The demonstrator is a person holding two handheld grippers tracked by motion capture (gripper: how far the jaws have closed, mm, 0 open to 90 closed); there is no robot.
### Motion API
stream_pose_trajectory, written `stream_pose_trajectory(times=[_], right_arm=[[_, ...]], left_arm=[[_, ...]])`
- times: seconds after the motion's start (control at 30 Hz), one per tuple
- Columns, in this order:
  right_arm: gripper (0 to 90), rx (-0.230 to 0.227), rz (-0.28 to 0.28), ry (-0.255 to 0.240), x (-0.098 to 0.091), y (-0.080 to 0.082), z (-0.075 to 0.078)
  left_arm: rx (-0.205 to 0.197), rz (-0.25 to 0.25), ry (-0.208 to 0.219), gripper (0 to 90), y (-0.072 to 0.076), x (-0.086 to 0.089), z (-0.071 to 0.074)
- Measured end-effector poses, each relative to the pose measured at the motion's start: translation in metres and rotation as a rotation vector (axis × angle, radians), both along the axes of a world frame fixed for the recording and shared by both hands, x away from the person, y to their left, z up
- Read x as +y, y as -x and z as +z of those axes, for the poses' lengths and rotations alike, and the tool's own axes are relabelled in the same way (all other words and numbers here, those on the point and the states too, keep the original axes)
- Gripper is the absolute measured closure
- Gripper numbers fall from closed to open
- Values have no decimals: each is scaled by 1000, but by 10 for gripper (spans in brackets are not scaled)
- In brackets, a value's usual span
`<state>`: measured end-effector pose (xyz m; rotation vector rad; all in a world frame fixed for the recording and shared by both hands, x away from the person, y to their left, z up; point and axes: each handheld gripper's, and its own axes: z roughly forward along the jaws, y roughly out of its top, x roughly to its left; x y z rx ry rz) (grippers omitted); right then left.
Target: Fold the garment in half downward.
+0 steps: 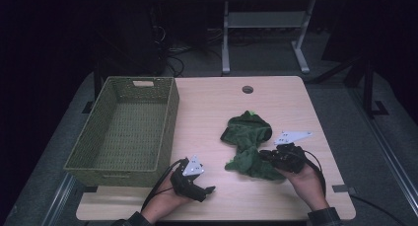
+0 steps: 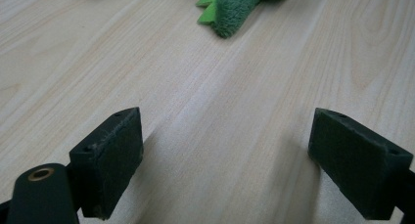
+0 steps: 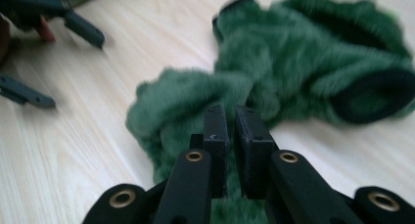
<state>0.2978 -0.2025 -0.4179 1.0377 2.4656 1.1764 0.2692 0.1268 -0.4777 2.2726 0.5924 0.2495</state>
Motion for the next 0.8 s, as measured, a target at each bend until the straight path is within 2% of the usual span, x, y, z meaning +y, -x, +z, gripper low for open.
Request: stream_pose_trajectory(times=[0.1, 0.2, 0.27, 0.4, 0.43, 0.47, 0.6, 0.67, 0.8], right_arm=[[862, -18, 14, -25, 6, -3, 4], [862, 28, 25, -3, 14, -11, -7], [868, 60, 36, 42, 20, -17, -18], [893, 110, 47, 96, 26, -22, -39], [893, 121, 45, 82, 25, -23, -41], [891, 125, 45, 75, 24, -24, -40], [835, 94, 34, 60, 17, -18, -28], [821, 70, 25, 30, 9, -13, -21], [775, 53, 2, 13, -10, -6, -12]], left_arm=[[1, 0, -3, 122, 0, 0, 0], [0, -2, -6, 122, 0, 0, 0], [0, -3, -7, 123, 0, 0, 0], [3, -2, -4, 123, 0, 0, 0], [4, -2, -4, 123, 0, 0, 0], [3, -2, -4, 123, 0, 0, 0], [0, -3, -6, 123, 0, 0, 0], [0, -3, -6, 123, 0, 0, 0], [3, -1, -4, 123, 0, 0, 0]])
